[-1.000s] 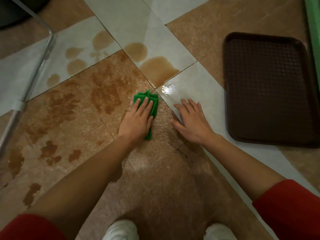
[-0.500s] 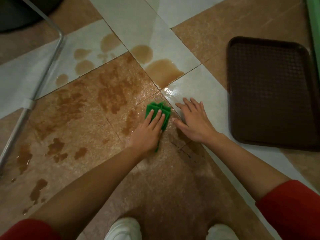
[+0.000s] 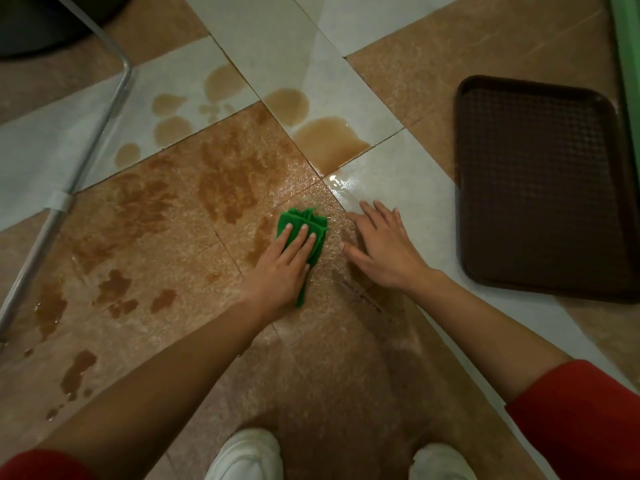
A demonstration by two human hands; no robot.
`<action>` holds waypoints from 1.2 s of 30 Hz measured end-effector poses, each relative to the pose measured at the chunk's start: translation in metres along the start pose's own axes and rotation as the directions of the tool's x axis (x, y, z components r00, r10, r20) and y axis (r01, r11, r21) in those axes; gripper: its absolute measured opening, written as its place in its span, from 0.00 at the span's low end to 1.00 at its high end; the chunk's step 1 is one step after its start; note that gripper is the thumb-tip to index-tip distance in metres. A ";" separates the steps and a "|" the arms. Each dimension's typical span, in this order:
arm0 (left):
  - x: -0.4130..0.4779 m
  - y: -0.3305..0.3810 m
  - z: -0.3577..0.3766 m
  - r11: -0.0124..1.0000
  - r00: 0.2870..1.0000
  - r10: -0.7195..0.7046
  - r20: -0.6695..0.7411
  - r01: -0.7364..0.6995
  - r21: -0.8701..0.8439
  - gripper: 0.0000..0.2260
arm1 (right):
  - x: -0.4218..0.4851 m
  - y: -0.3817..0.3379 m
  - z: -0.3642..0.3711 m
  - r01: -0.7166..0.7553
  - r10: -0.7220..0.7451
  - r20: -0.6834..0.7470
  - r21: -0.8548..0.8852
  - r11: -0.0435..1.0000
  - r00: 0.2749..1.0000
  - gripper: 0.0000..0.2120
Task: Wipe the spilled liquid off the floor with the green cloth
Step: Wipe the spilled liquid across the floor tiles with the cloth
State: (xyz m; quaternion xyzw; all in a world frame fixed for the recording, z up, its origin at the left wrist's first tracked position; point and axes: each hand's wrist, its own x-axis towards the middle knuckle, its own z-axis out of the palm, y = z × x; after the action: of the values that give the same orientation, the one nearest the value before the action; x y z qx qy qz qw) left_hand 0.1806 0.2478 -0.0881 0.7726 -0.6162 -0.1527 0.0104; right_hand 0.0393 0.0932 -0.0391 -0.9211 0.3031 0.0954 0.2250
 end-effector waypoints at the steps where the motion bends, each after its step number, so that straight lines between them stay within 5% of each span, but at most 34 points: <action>1: -0.005 -0.003 -0.003 0.998 0.998 0.055 -0.035 -0.054 0.036 0.23 | -0.001 -0.001 0.000 0.002 -0.002 0.005 0.002 1.000 1.000 0.28; 3: -0.012 -0.013 -0.004 0.994 0.993 0.085 -0.078 -0.078 0.081 0.22 | -0.003 0.001 0.001 -0.006 0.006 0.017 0.006 1.000 1.000 0.28; 11: 0.010 -0.012 -0.002 0.983 0.983 -0.177 0.045 0.179 -0.048 0.23 | -0.005 0.003 0.000 -0.023 0.023 0.028 0.001 1.000 0.999 0.28; 18: -0.024 -0.014 -0.007 1.000 0.991 0.023 -0.129 -0.025 -0.015 0.22 | -0.004 -0.005 0.003 0.011 -0.011 0.043 -0.004 1.000 0.999 0.29; 25: 0.014 -0.010 -0.006 0.951 0.958 -0.284 -0.047 0.275 -0.141 0.26 | 0.003 -0.009 -0.001 0.018 -0.017 0.044 -0.020 1.000 0.999 0.29; 31: -0.012 -0.027 0.000 0.993 0.989 -0.099 -0.111 0.090 -0.081 0.23 | 0.005 -0.012 0.001 0.039 -0.036 0.043 -0.074 0.997 0.998 0.31; 36: 0.005 -0.017 -0.011 0.915 0.929 -0.352 -0.116 0.315 -0.254 0.23 | 0.002 -0.011 0.008 0.044 -0.037 0.071 -0.096 0.994 0.997 0.31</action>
State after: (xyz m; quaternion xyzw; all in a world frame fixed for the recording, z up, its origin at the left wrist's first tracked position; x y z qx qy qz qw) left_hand 0.2003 0.2452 -0.0822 0.8696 -0.4504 -0.1605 0.1231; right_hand 0.0469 0.1035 -0.0429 -0.9330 0.2713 0.1374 0.1923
